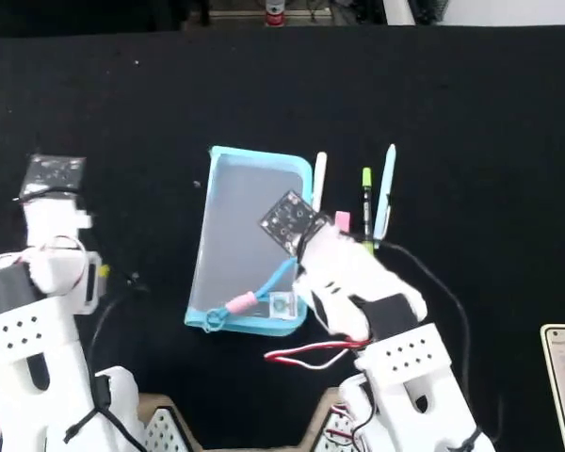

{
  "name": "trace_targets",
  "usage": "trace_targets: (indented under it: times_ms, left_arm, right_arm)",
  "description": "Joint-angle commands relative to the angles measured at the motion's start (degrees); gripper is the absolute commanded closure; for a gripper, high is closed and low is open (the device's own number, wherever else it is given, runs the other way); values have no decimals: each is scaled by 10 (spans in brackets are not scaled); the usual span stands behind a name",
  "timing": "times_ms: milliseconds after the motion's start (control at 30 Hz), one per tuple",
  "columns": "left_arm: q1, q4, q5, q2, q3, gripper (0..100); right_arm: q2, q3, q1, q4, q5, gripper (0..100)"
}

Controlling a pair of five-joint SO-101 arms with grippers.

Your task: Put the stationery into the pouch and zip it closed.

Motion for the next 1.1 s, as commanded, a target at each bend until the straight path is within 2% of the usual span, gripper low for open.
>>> trace_targets:
  times_ms: [0, 133, 233, 467, 667, 800, 1067]
  left_arm:
    - [19, 3, 23, -4, 16, 836]
    - [14, -27, 25, -9, 75, 837]
    - [-15, -80, 25, -53, 142, 835]
    - [-106, -97, 23, -203, 230, 834]
    - [-117, -84, 21, -202, 227, 834]
    - [-114, -84, 21, -171, 221, 834]
    - [-115, -85, 21, -113, 200, 834]
  right_arm:
    - [-14, -20, -3, 76, 6, 761]
    - [-14, -101, -62, 156, 6, 802]
    - [-13, -128, -137, 164, 2, 852]
    - [80, -87, -229, 62, -21, 820]
    - [196, -109, -299, 8, 5, 779]
    - [262, -124, -312, -25, 66, 778]
    - [380, -168, -311, -76, 91, 778]
